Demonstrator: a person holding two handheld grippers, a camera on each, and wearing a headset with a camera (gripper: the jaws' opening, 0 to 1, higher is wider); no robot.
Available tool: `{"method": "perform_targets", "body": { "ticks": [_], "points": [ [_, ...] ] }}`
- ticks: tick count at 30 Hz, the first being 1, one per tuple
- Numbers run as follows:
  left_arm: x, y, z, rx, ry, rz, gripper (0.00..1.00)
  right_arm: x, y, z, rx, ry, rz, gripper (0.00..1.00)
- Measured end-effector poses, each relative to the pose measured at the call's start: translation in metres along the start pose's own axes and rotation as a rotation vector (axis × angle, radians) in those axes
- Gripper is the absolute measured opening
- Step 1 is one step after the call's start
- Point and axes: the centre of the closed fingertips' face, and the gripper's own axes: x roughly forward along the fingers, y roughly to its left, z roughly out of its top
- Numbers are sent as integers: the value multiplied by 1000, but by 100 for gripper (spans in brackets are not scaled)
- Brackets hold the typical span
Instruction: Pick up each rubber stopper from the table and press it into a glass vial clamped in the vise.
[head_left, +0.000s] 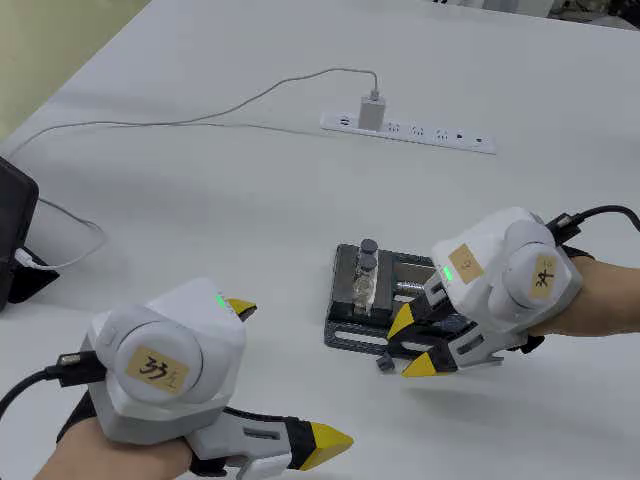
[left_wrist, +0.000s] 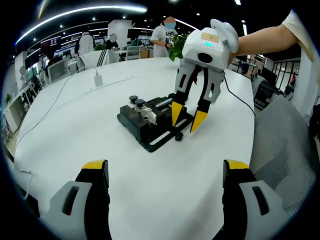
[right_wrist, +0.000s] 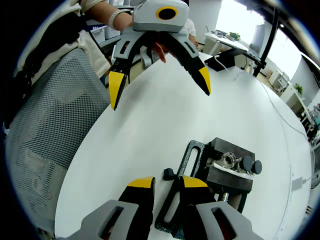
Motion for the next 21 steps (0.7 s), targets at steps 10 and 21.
{"method": "perform_targets", "body": {
  "ticks": [10, 21],
  "points": [
    [0, 1, -4, -7, 8, 2, 94, 5, -2, -2, -26, -1, 1, 12],
    [0, 3, -5, -13, 10, 5, 94, 11, -3, -2, -46, -1, 1, 9]
  ]
}}
